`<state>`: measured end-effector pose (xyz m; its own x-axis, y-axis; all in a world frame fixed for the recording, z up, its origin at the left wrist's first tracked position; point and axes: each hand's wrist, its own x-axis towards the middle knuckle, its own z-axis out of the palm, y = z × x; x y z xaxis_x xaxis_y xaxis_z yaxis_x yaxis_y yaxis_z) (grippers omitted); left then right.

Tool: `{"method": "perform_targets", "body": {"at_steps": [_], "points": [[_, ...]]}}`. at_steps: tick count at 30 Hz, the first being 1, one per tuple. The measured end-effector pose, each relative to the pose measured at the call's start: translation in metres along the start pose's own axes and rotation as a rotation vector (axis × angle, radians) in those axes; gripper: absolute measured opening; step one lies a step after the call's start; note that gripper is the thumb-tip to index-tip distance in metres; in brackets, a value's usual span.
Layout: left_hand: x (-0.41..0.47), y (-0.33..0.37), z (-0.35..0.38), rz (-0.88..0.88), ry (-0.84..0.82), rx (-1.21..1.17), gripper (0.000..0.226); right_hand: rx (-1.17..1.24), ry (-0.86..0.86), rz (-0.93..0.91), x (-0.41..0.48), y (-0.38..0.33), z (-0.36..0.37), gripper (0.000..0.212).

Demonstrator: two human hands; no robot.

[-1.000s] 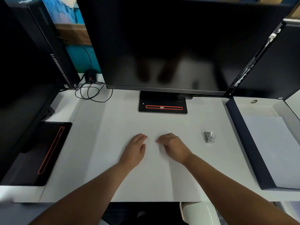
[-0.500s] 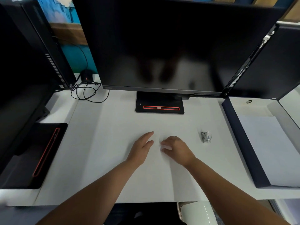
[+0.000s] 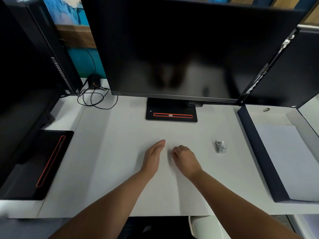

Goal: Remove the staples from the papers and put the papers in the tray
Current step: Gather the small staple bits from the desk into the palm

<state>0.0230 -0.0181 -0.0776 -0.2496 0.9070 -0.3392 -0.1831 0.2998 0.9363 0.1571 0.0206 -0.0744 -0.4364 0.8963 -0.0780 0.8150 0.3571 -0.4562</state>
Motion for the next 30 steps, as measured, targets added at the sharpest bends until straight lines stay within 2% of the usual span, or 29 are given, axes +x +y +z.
{"method": "perform_targets", "body": {"at_steps": [4, 12, 20, 23, 27, 30], "points": [[0.006, 0.011, 0.001, -0.169, 0.037, -0.332, 0.025, 0.136, 0.028, -0.006, 0.004, -0.01, -0.01, 0.016], [0.007, 0.02, 0.003, -0.467, -0.051, -0.763, 0.049, 0.407, -0.079, 0.006, 0.004, -0.049, -0.025, 0.019], [0.004, 0.023, 0.0, -0.504, -0.053, -0.905, 0.048, 0.411, -0.097, -0.018, 0.004, -0.049, -0.032, 0.03], [0.002, 0.024, 0.0, -0.508, -0.028, -0.921, 0.047, 0.407, -0.069, 0.007, 0.006, -0.048, -0.033, 0.026], [0.003, 0.024, 0.0, -0.508, -0.005, -0.928, 0.045, 0.272, -0.065, -0.017, 0.009, -0.045, -0.033, 0.014], [0.001, 0.026, 0.001, -0.508, -0.004, -0.923, 0.045, 0.184, -0.048, -0.067, 0.008, -0.04, -0.034, 0.013]]}}
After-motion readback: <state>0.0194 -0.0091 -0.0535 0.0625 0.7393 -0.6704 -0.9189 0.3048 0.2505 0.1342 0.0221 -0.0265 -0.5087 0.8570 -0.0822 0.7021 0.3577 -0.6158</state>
